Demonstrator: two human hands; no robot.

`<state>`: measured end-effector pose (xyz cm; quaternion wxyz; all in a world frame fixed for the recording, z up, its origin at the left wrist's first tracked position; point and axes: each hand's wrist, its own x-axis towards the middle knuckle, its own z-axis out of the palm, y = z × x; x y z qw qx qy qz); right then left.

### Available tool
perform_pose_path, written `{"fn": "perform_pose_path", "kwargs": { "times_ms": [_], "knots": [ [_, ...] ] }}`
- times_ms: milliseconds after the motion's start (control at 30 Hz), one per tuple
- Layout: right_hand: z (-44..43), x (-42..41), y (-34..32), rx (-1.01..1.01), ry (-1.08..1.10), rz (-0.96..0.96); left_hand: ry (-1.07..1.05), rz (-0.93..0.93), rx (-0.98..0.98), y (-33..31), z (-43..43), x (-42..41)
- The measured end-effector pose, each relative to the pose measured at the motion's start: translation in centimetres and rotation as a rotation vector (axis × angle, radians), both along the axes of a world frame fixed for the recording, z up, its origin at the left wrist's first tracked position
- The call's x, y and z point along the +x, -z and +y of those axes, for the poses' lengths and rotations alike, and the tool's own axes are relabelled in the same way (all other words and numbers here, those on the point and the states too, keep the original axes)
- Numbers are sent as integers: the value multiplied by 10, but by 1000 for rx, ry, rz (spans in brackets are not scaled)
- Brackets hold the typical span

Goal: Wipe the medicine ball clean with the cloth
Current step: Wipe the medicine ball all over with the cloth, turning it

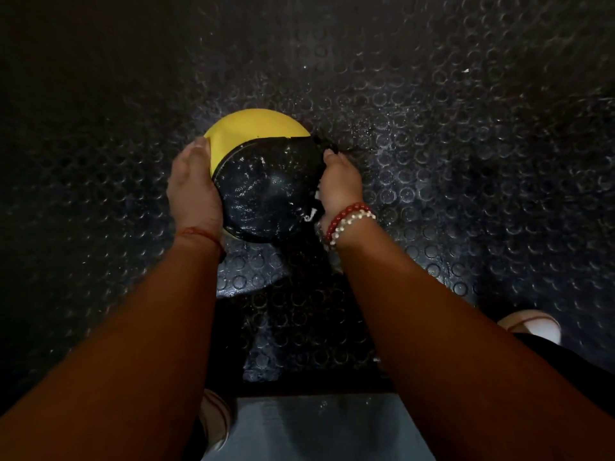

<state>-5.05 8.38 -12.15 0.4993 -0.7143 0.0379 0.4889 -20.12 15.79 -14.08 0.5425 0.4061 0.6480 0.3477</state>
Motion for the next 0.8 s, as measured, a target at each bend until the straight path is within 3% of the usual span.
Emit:
{"fn": "perform_pose_path", "kwargs": {
  "times_ms": [67, 133, 233, 400, 467, 600, 733, 800],
  "knots": [
    [-4, -5, 0, -51, 66, 118, -15, -6, 3, -2, 1, 2],
    [-7, -20, -1, -116, 99, 88, -21, 14, -2, -5, 1, 5],
    [-13, -48, -6, -78, 158, -104, -27, 8, 13, -8, -1, 8],
    [-8, -49, -15, 73, -51, -557, 7, 25, 20, -12, -4, 8],
    [1, -35, -16, 79, -139, -633, 20, 19, 43, -10, -7, 10],
    [15, -4, -5, 49, -174, -432, 30, 72, 63, -9, -9, 11],
    [10, 7, 4, -21, -9, -50, 39, 92, 54, -11, -11, 11],
    [1, 2, 9, -69, 71, 48, 48, 93, 45, -10, -9, 11]
  ]
}}
